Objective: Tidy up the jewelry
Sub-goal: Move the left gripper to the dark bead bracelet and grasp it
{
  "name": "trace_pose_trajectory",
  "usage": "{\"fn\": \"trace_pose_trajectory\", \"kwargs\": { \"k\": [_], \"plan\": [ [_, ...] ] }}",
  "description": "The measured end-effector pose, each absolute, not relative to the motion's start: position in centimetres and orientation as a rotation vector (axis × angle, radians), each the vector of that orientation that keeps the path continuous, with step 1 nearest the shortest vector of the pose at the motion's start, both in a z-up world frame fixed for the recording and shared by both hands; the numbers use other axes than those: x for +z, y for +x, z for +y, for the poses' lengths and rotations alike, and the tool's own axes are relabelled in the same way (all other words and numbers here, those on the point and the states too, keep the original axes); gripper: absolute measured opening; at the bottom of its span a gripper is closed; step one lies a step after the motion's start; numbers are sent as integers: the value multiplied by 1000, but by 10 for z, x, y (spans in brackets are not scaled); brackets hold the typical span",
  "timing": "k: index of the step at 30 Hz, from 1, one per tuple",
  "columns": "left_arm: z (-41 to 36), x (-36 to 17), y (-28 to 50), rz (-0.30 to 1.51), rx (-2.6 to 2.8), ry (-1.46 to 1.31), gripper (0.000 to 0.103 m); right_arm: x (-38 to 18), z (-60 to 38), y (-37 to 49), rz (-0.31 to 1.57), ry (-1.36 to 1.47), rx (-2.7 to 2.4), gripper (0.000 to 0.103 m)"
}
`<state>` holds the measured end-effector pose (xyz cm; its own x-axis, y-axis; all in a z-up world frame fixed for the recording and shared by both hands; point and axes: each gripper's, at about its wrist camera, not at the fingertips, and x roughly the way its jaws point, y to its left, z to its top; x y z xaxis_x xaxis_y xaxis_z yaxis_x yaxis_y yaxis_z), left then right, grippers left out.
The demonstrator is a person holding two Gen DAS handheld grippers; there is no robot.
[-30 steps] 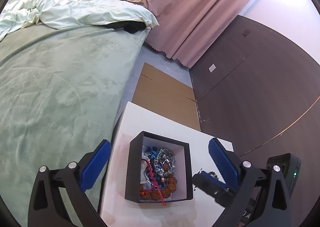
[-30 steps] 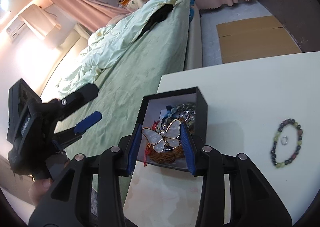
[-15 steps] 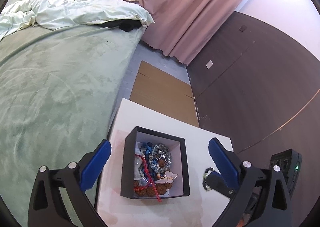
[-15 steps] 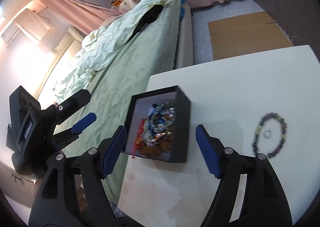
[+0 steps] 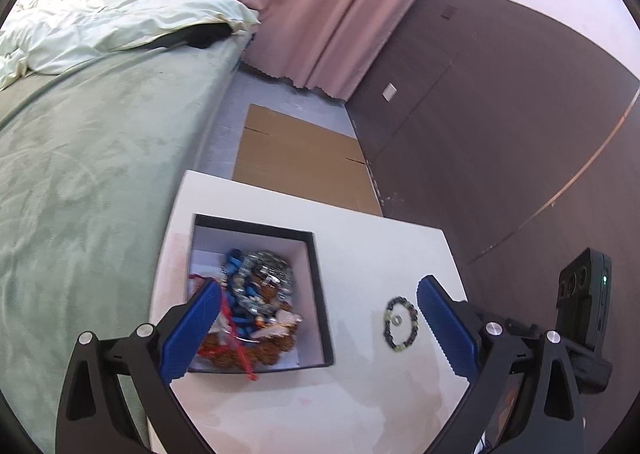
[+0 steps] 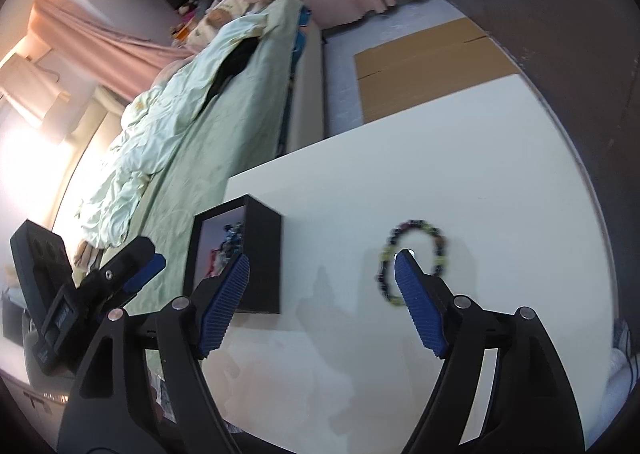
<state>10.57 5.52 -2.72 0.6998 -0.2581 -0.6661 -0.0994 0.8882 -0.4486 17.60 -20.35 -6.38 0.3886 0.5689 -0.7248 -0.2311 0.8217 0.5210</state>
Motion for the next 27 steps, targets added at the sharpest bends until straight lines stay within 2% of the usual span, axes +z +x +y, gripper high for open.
{"fn": "trace_pose_trajectory", "kwargs": {
  "k": [4,10,23,27],
  "plan": [
    [37,-29,110,802,-120,-452,95,-67,-221,178,1079,358,487,76],
    [1,-36,119,841,-183,-384,88,-71,-239,178,1093,344,450,76],
    [-71,-80,143,963,-242,-234,57,-75,-285,191,1091,436,372,76],
    [-85,-97,150,993,-219,-182,55,-77,-296,195,1092,454,345,76]
  ]
}}
